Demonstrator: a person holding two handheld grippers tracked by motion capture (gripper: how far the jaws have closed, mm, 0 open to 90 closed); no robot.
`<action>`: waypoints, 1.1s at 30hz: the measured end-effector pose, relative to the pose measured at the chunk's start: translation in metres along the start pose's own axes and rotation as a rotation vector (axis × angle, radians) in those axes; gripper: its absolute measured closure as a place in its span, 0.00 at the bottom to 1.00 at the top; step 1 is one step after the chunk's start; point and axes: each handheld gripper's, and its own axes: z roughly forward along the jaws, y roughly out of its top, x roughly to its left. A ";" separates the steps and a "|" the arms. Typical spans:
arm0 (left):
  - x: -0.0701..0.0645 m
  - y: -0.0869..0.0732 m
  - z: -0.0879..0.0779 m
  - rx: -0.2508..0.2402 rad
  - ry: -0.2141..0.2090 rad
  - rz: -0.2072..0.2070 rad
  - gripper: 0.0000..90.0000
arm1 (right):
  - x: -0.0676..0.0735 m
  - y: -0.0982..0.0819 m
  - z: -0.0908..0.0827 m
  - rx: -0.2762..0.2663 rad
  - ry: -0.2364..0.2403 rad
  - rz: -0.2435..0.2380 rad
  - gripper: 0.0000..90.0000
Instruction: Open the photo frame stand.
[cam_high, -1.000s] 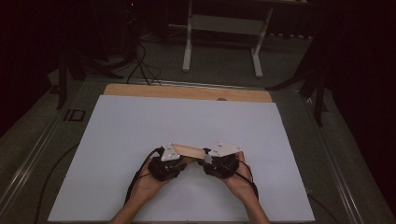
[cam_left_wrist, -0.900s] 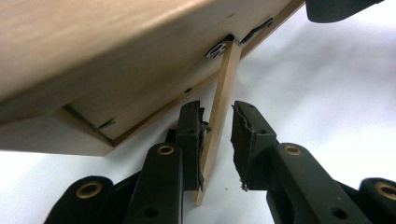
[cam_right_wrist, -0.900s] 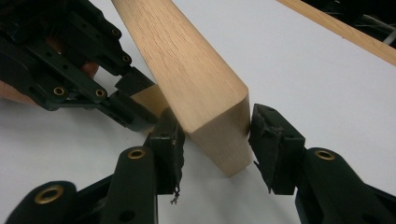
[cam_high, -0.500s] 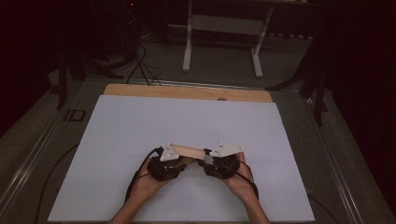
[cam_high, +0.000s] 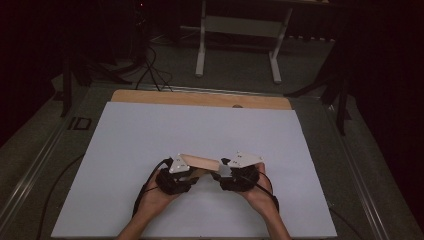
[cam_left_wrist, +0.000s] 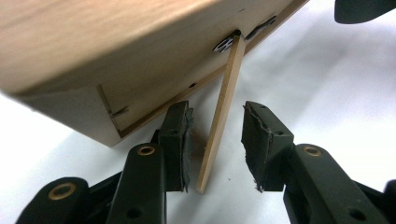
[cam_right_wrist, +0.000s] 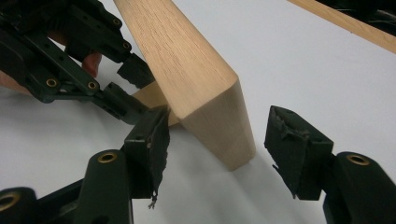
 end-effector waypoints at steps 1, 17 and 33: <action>0.000 0.000 0.000 0.000 0.000 -0.001 0.69 | 0.000 0.000 0.000 0.000 0.001 0.000 0.44; 0.002 -0.003 -0.009 -0.013 0.003 -0.012 0.69 | -0.003 -0.003 -0.003 0.015 0.034 -0.005 0.43; 0.006 -0.006 -0.020 -0.029 0.013 -0.022 0.69 | -0.011 -0.005 -0.009 0.018 0.045 0.002 0.43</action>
